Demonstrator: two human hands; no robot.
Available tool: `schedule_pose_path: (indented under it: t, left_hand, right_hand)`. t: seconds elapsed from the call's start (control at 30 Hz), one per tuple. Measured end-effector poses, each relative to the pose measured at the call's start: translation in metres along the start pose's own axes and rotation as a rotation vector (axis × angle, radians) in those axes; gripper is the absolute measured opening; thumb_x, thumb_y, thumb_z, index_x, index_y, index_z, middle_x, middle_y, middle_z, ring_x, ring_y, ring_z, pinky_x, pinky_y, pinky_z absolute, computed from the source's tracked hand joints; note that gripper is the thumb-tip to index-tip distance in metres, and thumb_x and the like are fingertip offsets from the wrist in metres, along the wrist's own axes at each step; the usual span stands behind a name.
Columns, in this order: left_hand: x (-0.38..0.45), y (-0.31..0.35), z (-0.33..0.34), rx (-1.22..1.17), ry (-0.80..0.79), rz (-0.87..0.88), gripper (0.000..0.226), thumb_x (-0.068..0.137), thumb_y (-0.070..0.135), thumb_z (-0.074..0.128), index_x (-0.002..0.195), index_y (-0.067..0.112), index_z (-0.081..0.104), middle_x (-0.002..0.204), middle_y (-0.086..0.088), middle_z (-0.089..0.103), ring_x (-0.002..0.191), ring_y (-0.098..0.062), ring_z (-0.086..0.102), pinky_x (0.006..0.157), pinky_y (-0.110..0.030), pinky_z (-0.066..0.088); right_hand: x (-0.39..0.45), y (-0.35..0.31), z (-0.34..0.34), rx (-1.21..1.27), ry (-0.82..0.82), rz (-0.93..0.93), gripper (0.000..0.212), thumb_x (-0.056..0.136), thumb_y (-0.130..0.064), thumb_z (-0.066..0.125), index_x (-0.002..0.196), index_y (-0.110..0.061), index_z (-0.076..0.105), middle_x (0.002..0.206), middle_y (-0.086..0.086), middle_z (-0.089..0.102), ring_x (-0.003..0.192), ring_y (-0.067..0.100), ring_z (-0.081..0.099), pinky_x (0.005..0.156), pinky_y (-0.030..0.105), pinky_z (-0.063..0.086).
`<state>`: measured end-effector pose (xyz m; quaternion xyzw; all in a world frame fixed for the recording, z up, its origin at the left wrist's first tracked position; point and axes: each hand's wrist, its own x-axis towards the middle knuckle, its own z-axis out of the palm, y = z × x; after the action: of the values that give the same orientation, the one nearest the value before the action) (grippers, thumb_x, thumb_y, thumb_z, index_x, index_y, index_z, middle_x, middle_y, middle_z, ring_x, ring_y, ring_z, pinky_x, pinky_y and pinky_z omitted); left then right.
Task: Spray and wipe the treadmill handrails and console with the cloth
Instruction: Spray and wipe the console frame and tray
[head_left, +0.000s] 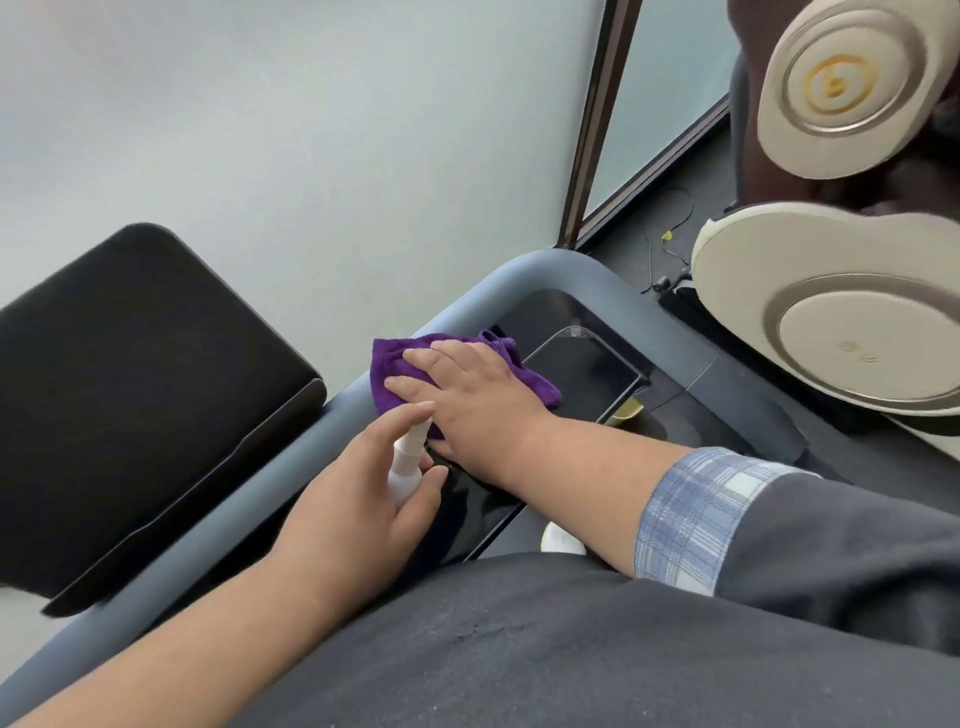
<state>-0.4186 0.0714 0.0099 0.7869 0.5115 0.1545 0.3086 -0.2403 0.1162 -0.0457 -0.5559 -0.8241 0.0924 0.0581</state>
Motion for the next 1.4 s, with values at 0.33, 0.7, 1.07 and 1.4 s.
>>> schedule_pose_path:
  t: [0.33, 0.7, 1.07, 1.4]
  left_hand:
    - [0.074, 0.039, 0.017, 0.002, 0.022, -0.011, 0.05, 0.091, 0.047, 0.057, 0.128, 0.064, 0.029, 0.092, 0.024, 0.063, 0.07, -0.001, 0.061, 0.062, -0.031, 0.052]
    - [0.08, 0.079, 0.061, -0.07, -0.048, 0.055, 0.051, 0.083, 0.059, 0.052, 0.122, 0.075, 0.023, 0.097, 0.028, 0.062, 0.073, 0.001, 0.062, 0.064, -0.03, 0.049]
    - [0.067, 0.079, 0.068, -0.02, -0.141, 0.087, 0.053, 0.086, 0.051, 0.056, 0.129, 0.064, 0.028, 0.103, 0.031, 0.058, 0.089, 0.002, 0.058, 0.068, -0.025, 0.046]
    - [0.052, 0.074, 0.062, -0.027, -0.055, -0.017, 0.054, 0.087, 0.048, 0.058, 0.128, 0.066, 0.028, 0.103, 0.03, 0.059, 0.087, 0.0, 0.06, 0.074, -0.029, 0.052]
  right_hand:
    - [-0.085, 0.034, -0.01, 0.18, -0.057, 0.183, 0.063, 0.083, -0.044, 0.072, 0.141, -0.031, 0.053, 0.145, -0.003, 0.048, 0.127, 0.027, 0.044, 0.107, 0.044, 0.032]
    - [-0.176, 0.131, -0.069, 0.292, 0.29, 0.742, 0.077, 0.083, -0.058, 0.064, 0.15, -0.03, 0.038, 0.149, -0.001, 0.038, 0.135, 0.023, 0.033, 0.114, 0.038, 0.028]
    - [-0.131, 0.149, -0.058, -0.069, 0.039, 0.592, 0.076, 0.081, -0.06, 0.07, 0.143, -0.023, 0.046, 0.137, 0.008, 0.052, 0.112, 0.031, 0.056, 0.09, 0.043, 0.049]
    - [0.019, 0.151, -0.078, -0.046, -0.069, 0.38, 0.068, 0.084, -0.059, 0.068, 0.137, -0.024, 0.044, 0.129, 0.006, 0.049, 0.116, 0.032, 0.05, 0.094, 0.043, 0.045]
